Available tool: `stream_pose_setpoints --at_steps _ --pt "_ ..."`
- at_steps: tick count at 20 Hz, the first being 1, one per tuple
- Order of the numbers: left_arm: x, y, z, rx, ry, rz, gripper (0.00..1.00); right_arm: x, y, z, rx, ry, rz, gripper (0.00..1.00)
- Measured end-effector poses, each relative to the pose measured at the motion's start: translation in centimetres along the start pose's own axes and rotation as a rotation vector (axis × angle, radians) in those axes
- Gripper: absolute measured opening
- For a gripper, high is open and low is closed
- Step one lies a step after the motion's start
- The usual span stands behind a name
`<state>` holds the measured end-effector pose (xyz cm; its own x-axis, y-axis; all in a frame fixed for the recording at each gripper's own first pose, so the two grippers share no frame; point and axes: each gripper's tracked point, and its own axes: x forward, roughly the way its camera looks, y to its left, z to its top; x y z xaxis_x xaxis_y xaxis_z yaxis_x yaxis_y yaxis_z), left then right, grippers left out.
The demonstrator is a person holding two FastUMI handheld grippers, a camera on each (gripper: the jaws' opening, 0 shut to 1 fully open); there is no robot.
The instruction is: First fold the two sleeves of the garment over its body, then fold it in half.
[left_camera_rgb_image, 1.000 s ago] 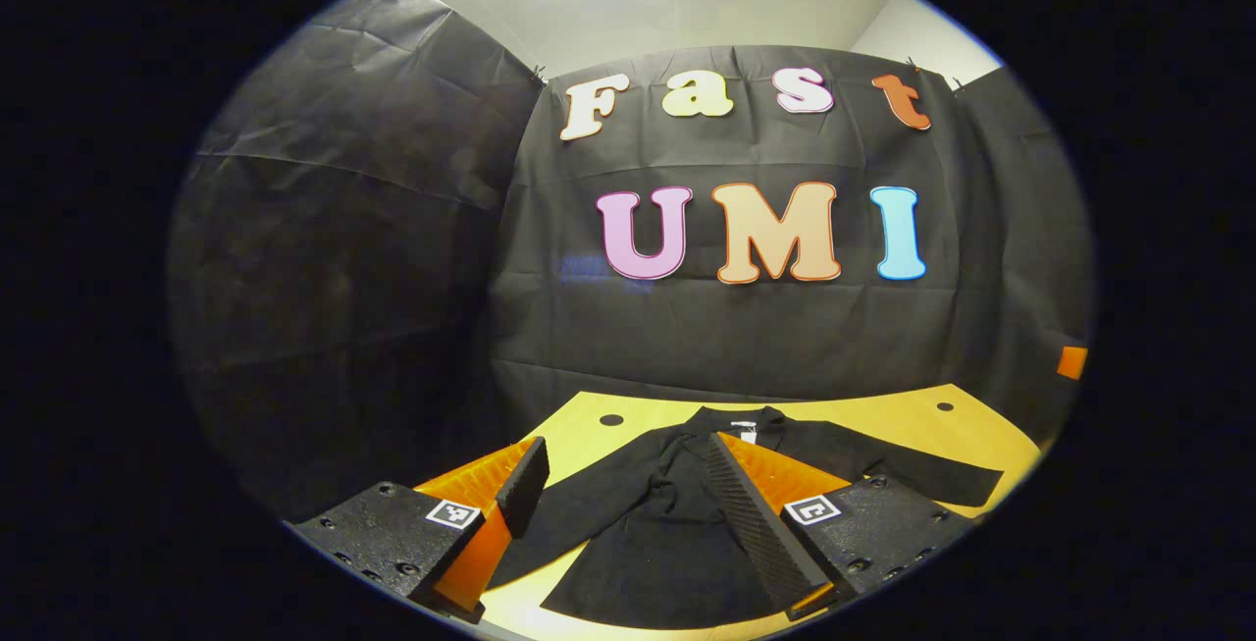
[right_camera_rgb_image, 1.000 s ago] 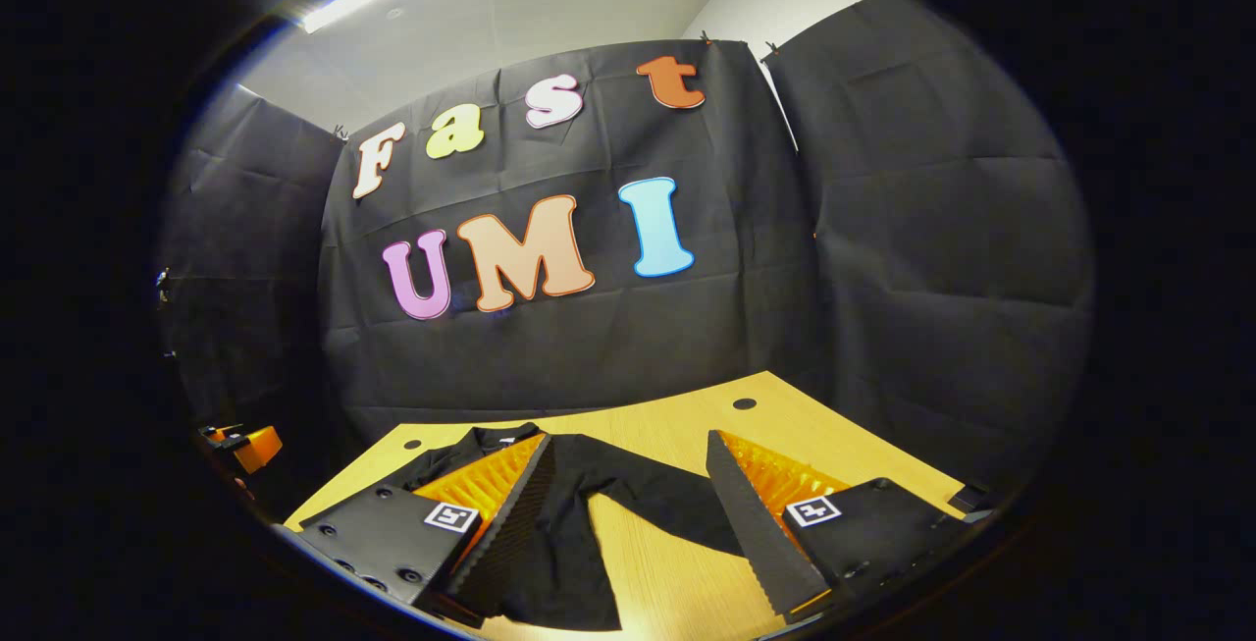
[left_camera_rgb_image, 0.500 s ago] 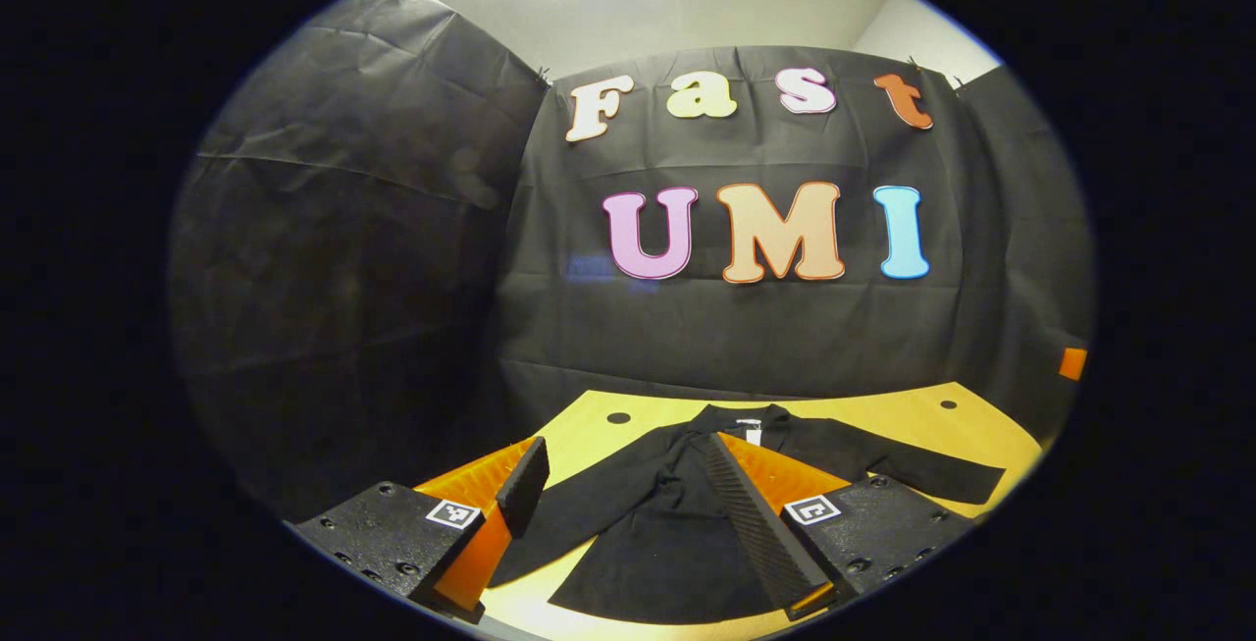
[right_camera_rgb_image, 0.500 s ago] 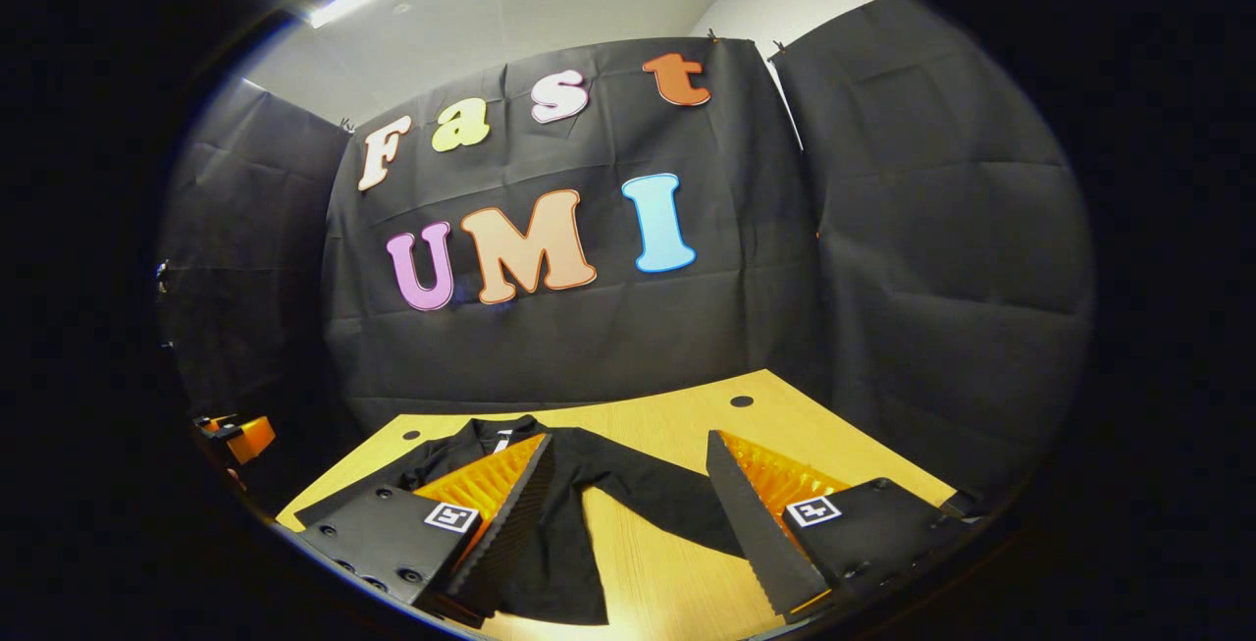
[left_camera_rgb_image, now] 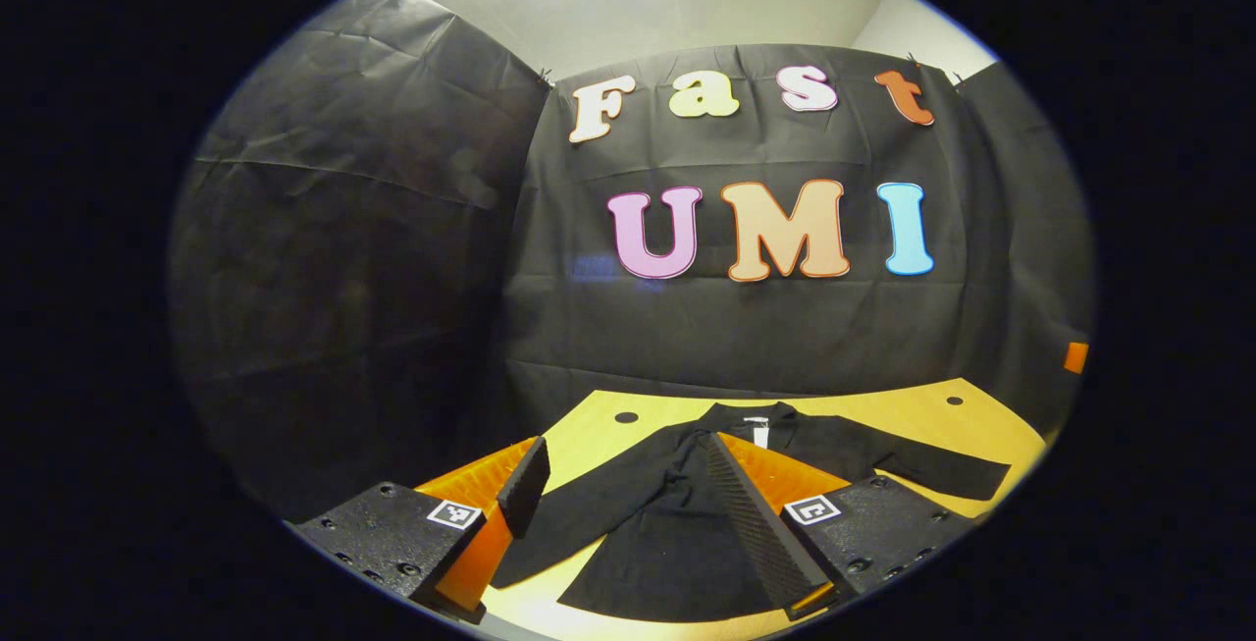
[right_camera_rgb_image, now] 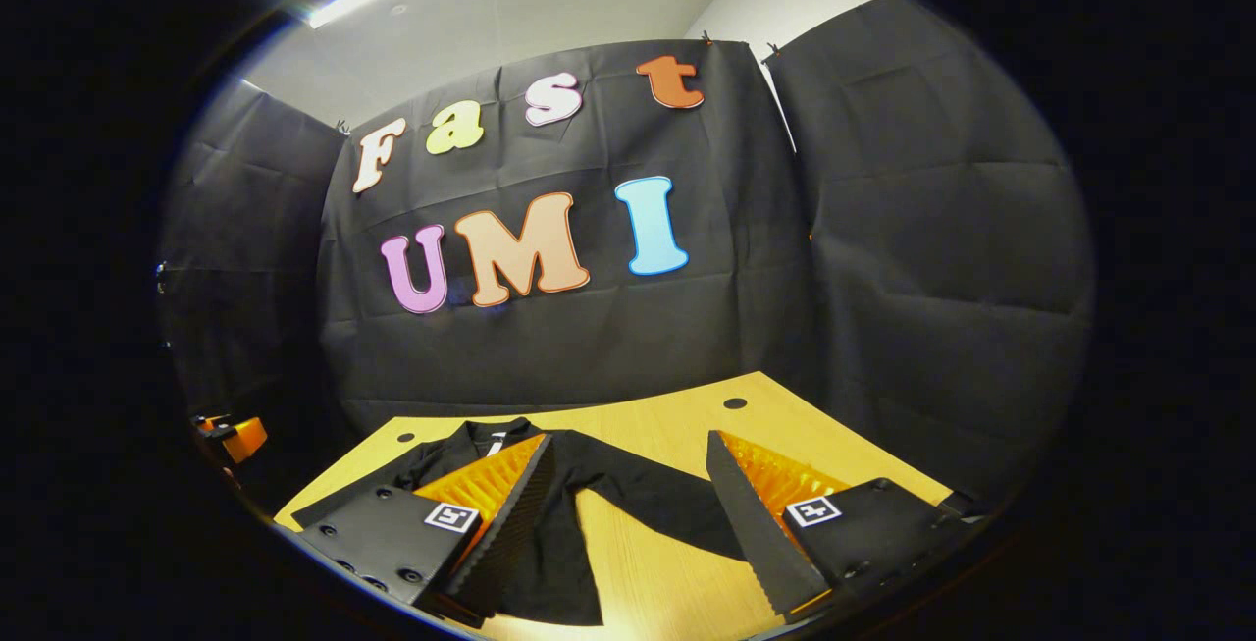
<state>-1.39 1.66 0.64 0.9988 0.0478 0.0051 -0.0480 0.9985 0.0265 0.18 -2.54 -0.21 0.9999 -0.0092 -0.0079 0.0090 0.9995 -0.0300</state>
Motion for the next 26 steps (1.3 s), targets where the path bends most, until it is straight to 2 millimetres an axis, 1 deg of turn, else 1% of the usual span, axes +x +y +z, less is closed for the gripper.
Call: stream_pose_setpoints --at_steps 3,8,9,10,13,15,16,18,19,20,24,26 --pt "-0.1 0.1 -0.1 0.001 0.004 0.003 0.99 0.1 -0.8 -0.2 0.007 0.004 -0.012 0.98" --pt "0.0 0.3 -0.6 -0.006 0.018 0.012 0.99 0.8 -1.5 -0.3 -0.009 0.009 -0.022 0.98" --pt "0.1 0.3 -0.6 -0.005 0.018 0.014 0.99 1.0 -1.6 -0.5 -0.01 0.013 -0.022 0.94" --pt "0.0 0.3 -0.5 -0.004 0.019 0.016 0.99 1.2 -1.7 -0.4 -0.009 0.017 -0.021 0.98" --pt "0.2 0.5 -0.6 0.002 0.02 0.027 0.99 2.2 -2.3 -0.7 -0.013 0.025 -0.021 0.98" --pt "0.2 0.4 -0.7 0.004 0.026 0.033 0.99 3.4 -3.1 -1.0 -0.019 0.033 -0.025 0.98" --pt "0.2 0.5 -0.8 0.008 0.028 0.036 0.96 4.1 -3.7 -1.3 -0.022 0.04 -0.034 0.98" --pt "0.3 0.5 -0.8 0.017 0.029 0.045 0.96 5.7 -5.3 -2.2 -0.024 0.06 -0.053 0.98" --pt "0.4 0.5 -0.7 0.02 0.029 0.048 0.96 6.6 -6.2 -2.9 -0.025 0.078 -0.061 0.98" --pt "0.4 0.5 -0.8 0.025 0.033 0.051 0.99 7.5 -7.0 -3.5 -0.029 0.095 -0.066 0.98" --pt "0.4 0.7 -1.3 0.038 0.058 0.068 0.99 10.9 -9.8 -6.6 -0.007 0.183 -0.078 0.98" --pt "0.3 1.1 -1.4 0.039 0.069 0.091 0.99 12.3 -11.3 -7.9 -0.002 0.216 -0.1 0.98"
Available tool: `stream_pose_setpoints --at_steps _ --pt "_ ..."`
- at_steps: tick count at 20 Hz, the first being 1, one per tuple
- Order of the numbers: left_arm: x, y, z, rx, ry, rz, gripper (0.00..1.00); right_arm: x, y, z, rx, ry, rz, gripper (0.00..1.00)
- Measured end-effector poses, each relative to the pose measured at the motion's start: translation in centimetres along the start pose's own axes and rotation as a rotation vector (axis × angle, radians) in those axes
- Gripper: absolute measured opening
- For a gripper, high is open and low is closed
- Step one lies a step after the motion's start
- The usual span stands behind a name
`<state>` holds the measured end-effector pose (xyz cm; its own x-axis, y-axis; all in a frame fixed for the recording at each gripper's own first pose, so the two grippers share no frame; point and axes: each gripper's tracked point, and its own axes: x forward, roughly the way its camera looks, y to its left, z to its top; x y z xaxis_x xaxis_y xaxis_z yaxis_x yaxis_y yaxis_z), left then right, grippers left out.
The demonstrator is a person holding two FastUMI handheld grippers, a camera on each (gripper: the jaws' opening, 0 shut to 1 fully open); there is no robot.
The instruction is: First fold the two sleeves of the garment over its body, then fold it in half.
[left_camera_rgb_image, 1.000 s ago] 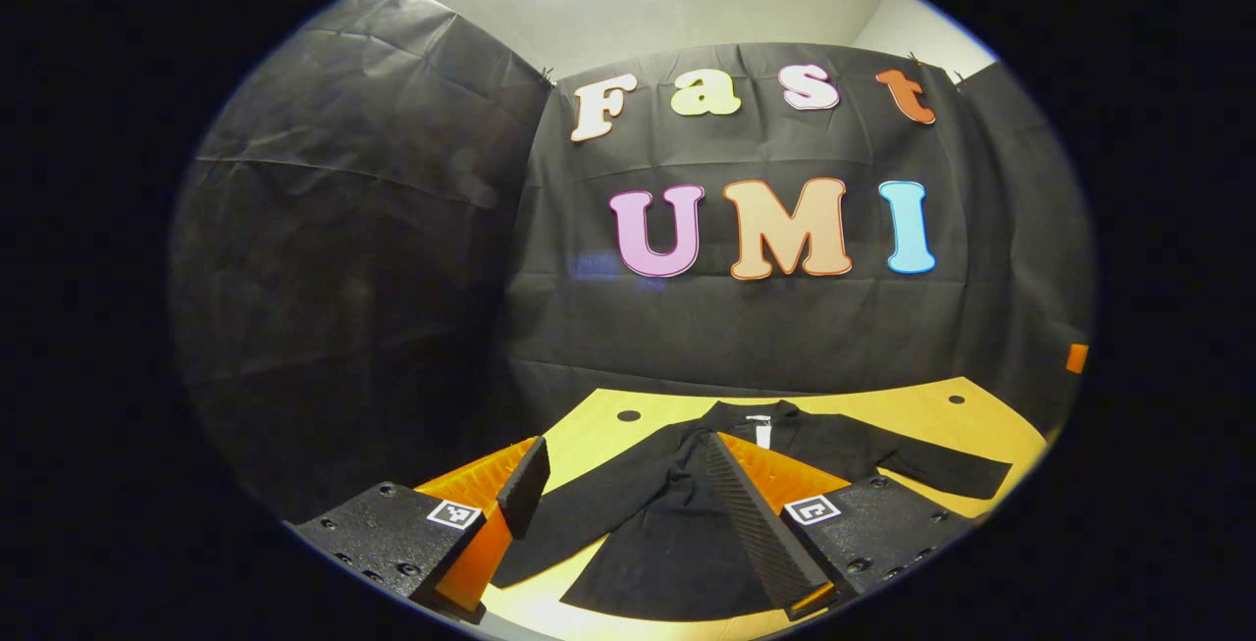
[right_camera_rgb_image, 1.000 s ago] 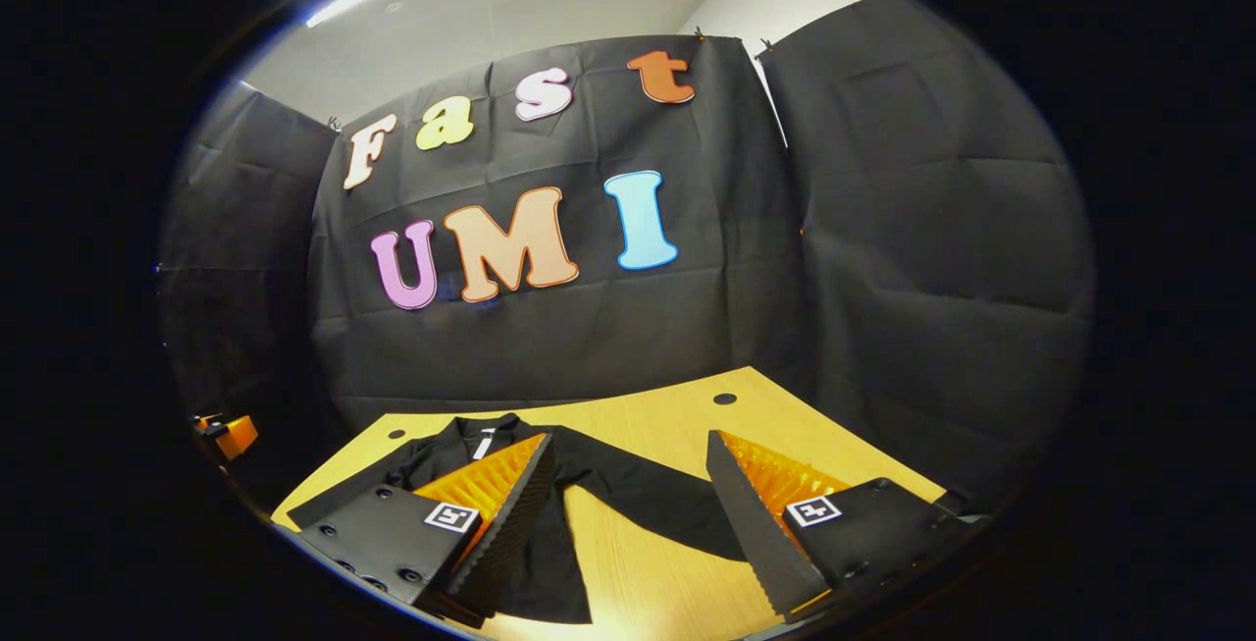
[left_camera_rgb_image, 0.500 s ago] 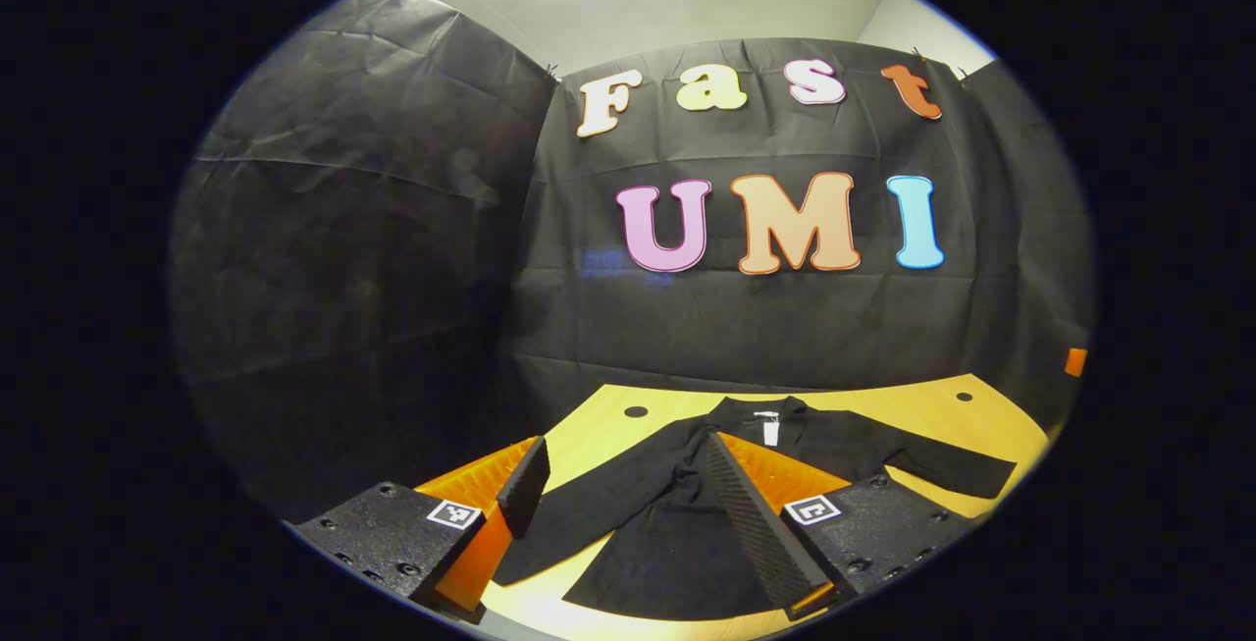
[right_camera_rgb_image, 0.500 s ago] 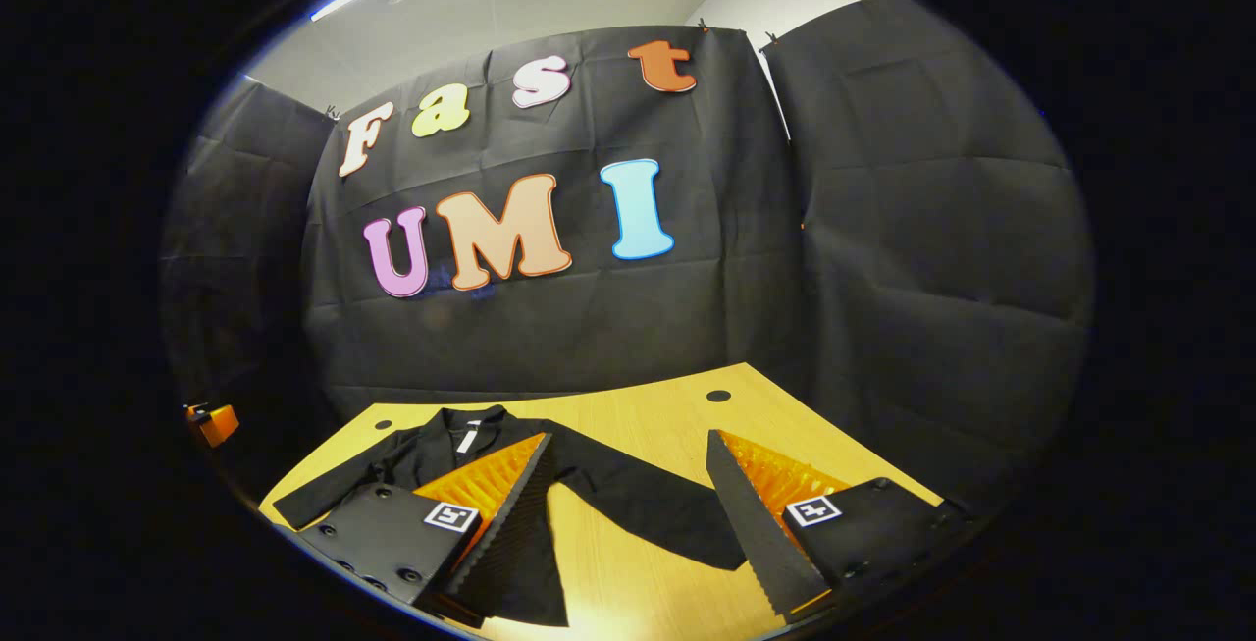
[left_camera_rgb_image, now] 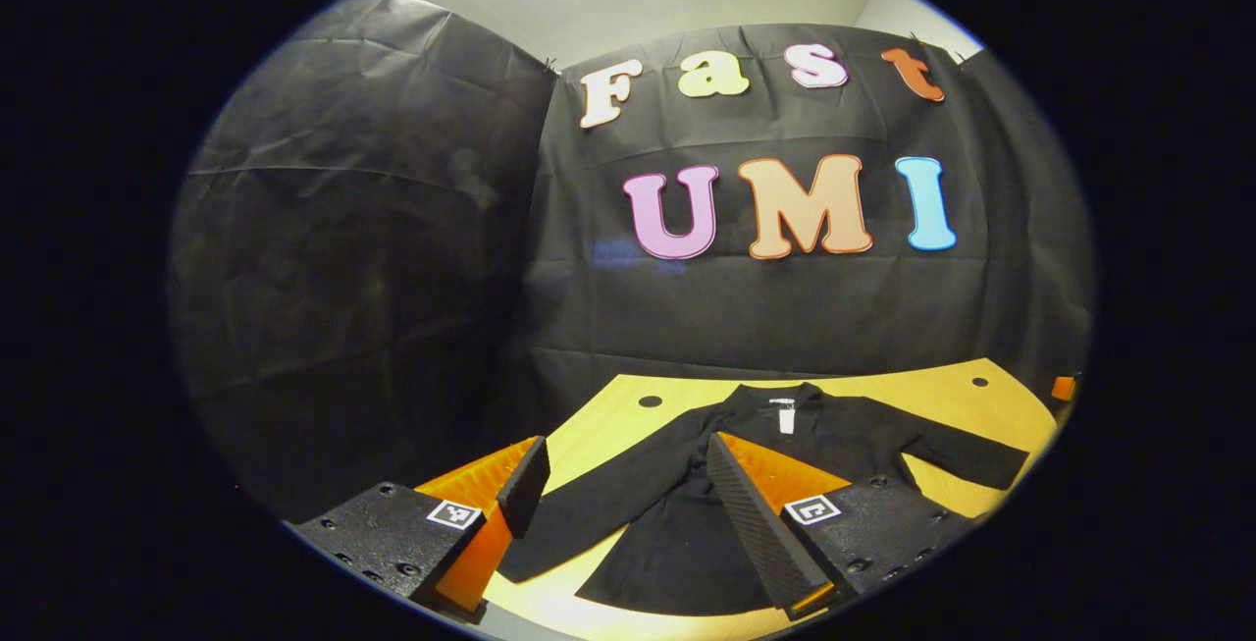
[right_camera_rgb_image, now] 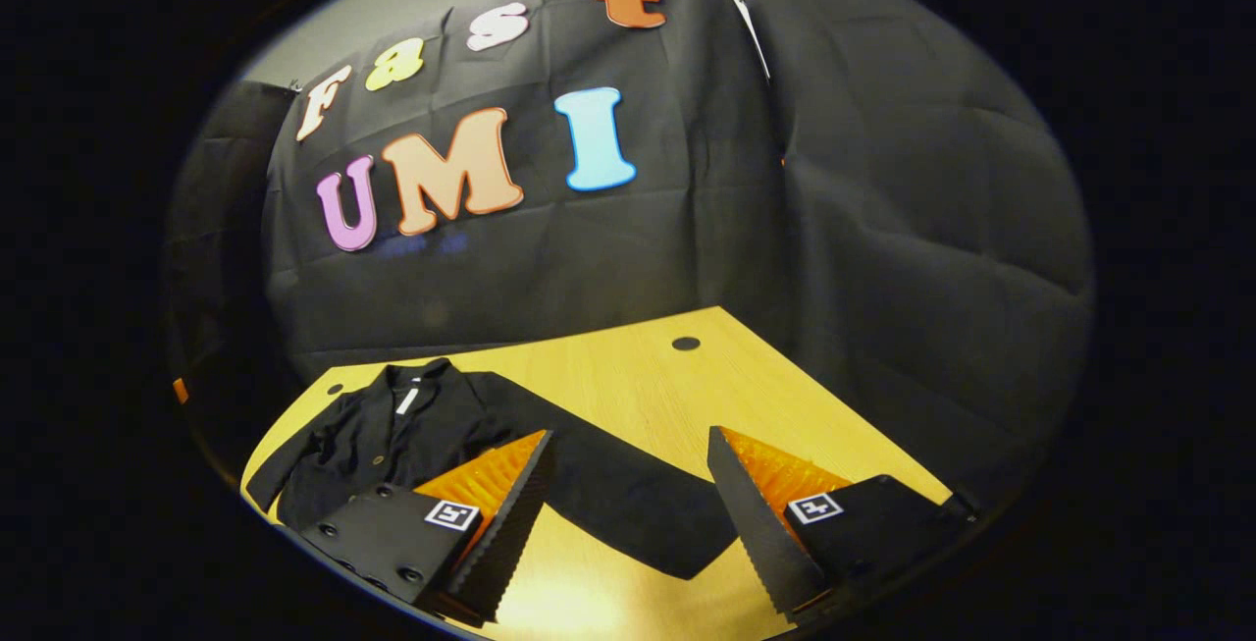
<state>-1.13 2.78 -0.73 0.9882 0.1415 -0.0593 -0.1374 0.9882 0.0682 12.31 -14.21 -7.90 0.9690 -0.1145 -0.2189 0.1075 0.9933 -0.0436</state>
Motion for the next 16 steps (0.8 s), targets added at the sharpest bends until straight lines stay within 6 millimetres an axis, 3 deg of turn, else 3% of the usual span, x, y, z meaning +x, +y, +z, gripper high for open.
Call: stream_pose_setpoints --at_steps 4,5,8,10,13,16 --pt "-0.6 0.5 -0.5 -0.025 0.025 0.046 0.96 3.7 -2.8 -2.5 -0.007 0.075 -0.037 0.94" --pt "-0.7 0.8 -0.9 -0.023 0.034 0.056 0.99 4.4 -3.2 -3.7 -0.001 0.113 -0.044 0.98" --pt "-0.8 1.8 -1.6 -0.005 0.05 0.084 0.96 6.3 -3.9 -6.2 0.008 0.192 -0.041 0.94" --pt "-0.8 2.4 -1.5 0.0 0.054 0.104 0.99 7.4 -4.4 -7.8 -0.004 0.237 -0.054 0.98" --pt "-0.9 3.0 -1.5 -0.005 0.052 0.135 0.99 8.7 -5.8 -10.2 -0.015 0.292 -0.086 0.94" --pt "-1.0 2.9 -2.1 -0.007 0.065 0.143 0.99 9.3 -6.0 -12.1 -0.019 0.35 -0.066 0.99"
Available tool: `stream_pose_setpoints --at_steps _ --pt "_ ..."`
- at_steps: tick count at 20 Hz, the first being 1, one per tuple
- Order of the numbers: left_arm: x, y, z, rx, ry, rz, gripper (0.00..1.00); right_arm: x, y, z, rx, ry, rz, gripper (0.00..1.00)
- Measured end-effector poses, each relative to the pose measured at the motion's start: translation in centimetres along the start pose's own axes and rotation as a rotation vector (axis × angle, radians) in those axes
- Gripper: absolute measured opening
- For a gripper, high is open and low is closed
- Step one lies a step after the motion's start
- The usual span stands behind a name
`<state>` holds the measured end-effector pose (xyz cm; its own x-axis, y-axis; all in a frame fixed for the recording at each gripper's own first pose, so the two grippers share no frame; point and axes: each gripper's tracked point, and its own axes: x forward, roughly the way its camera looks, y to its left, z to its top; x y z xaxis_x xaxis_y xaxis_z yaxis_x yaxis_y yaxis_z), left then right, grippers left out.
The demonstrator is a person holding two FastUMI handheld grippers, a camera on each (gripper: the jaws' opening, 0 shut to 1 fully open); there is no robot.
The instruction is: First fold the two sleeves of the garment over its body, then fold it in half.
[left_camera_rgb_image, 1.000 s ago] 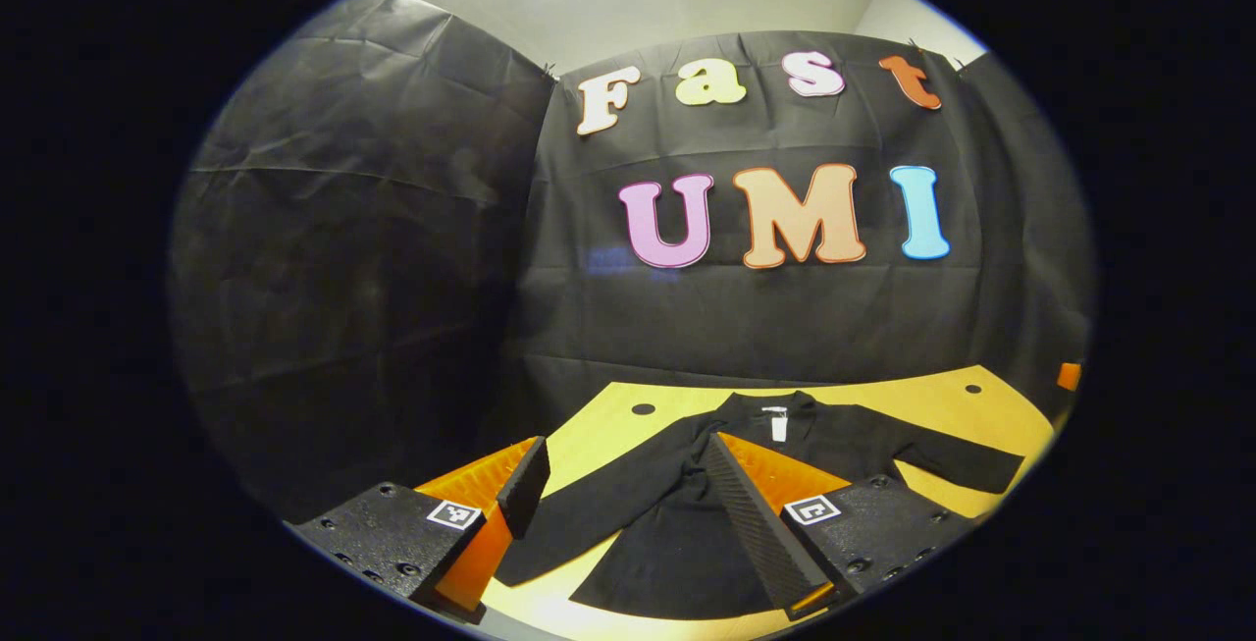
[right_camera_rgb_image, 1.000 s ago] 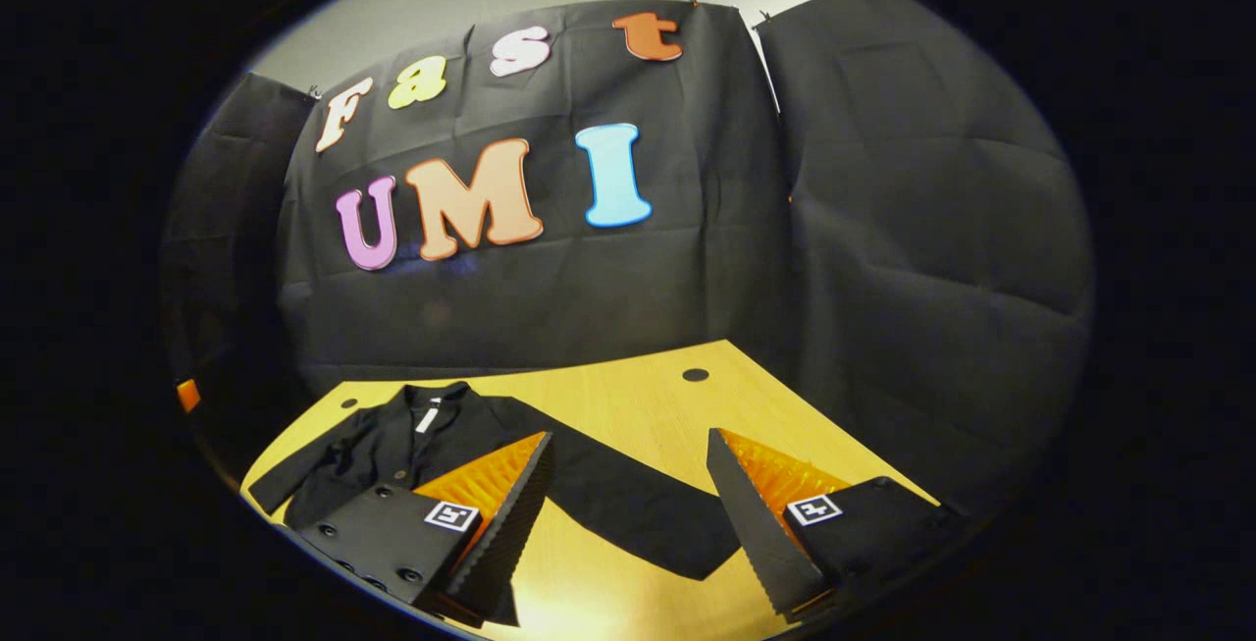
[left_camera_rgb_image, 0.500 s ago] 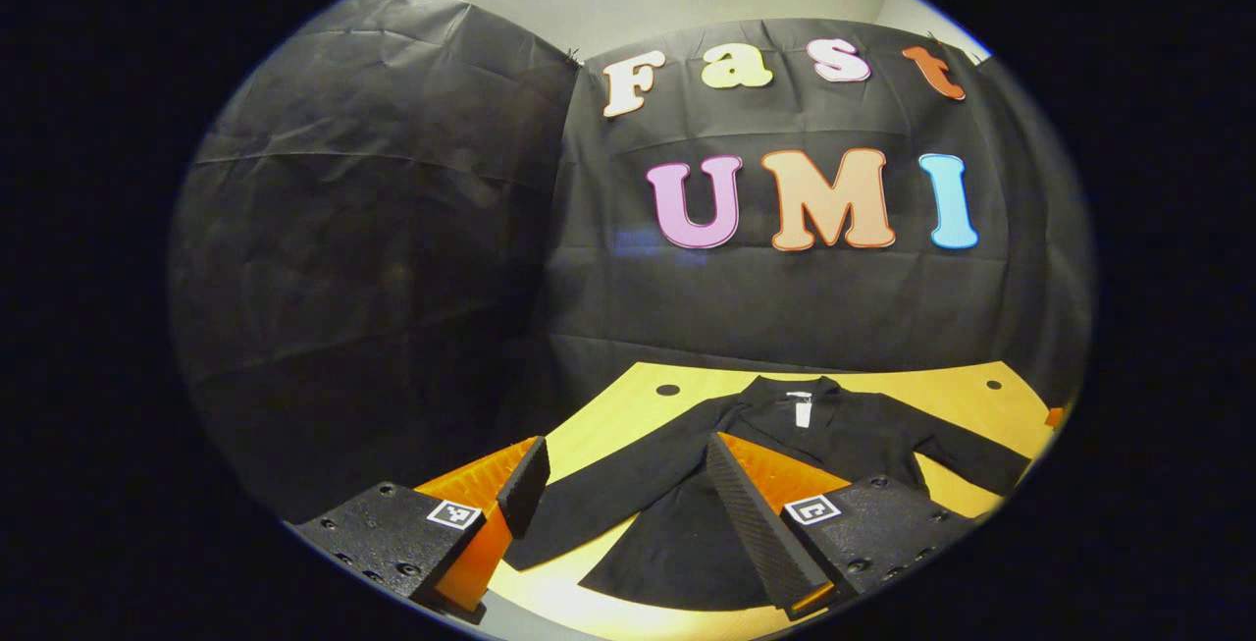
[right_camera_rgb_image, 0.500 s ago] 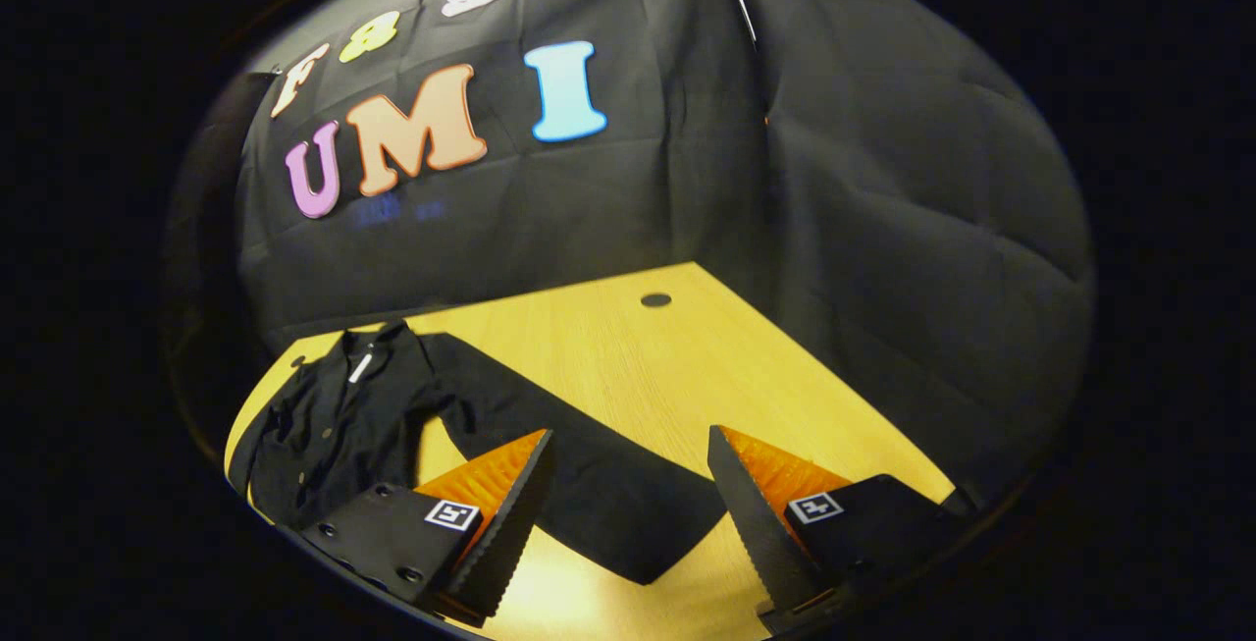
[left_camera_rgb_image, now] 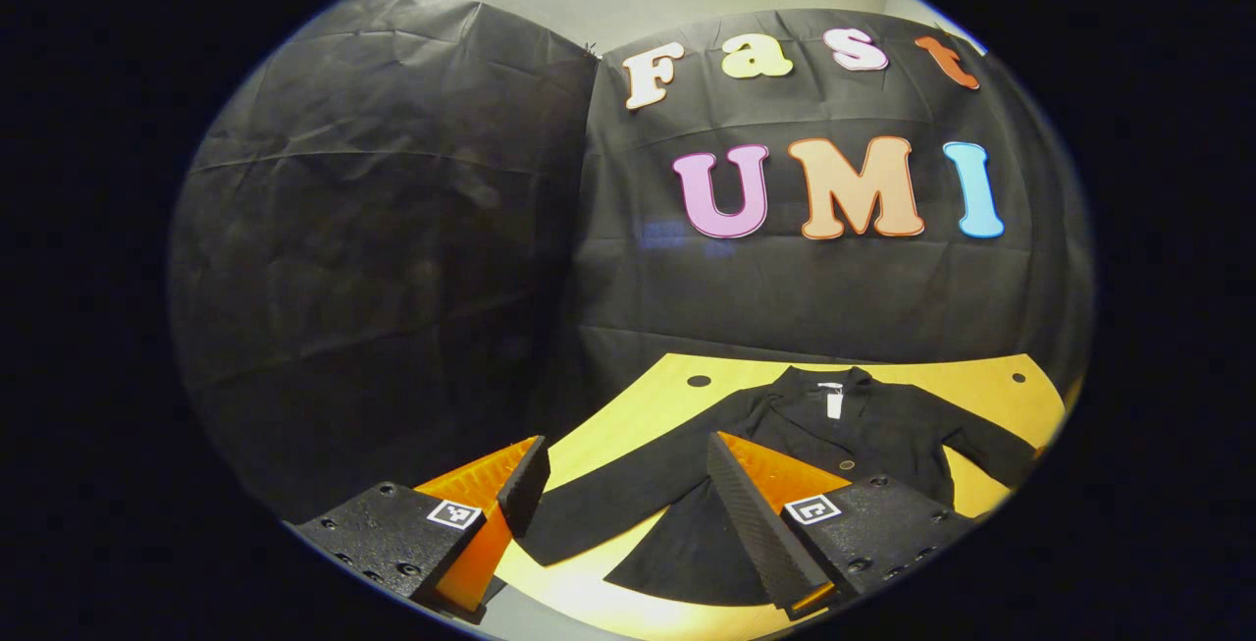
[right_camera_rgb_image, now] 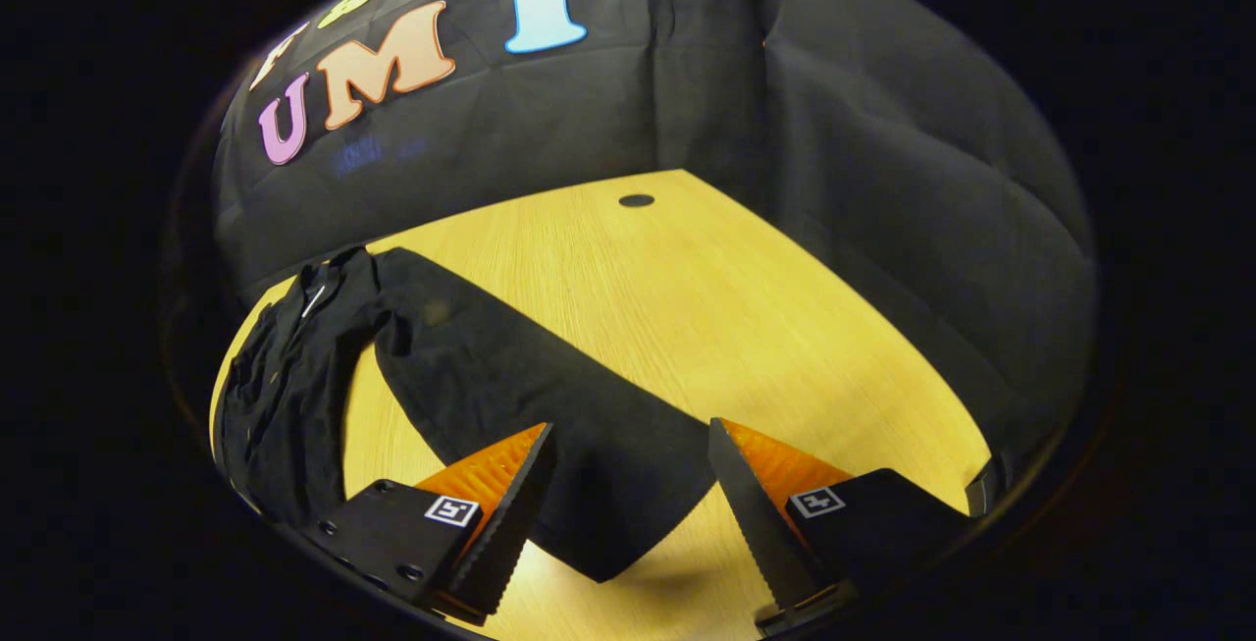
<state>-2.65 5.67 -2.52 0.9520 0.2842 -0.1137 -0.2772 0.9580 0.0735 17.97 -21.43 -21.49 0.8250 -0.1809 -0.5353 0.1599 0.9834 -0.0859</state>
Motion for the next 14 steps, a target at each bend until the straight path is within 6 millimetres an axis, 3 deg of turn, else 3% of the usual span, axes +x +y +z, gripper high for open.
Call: stream_pose_setpoints --at_steps 3,6,11,14 --pt "-0.1 0.0 0.2 0.007 -0.006 0.013 0.99 0.8 -0.4 -1.6 -0.019 0.048 -0.006 0.99" --pt "-0.1 -0.6 -0.2 0.018 0.002 0.006 0.99 0.8 -0.5 -1.6 -0.061 0.032 -0.01 0.94" --pt "-0.2 -1.8 -0.7 0.012 0.015 -0.009 0.99 1.0 -0.5 -1.6 -0.068 0.012 -0.012 0.97" --pt "-0.5 -2.3 -0.9 0.004 0.02 -0.015 1.0 1.0 0.4 -1.7 -0.084 0.018 0.004 0.85"
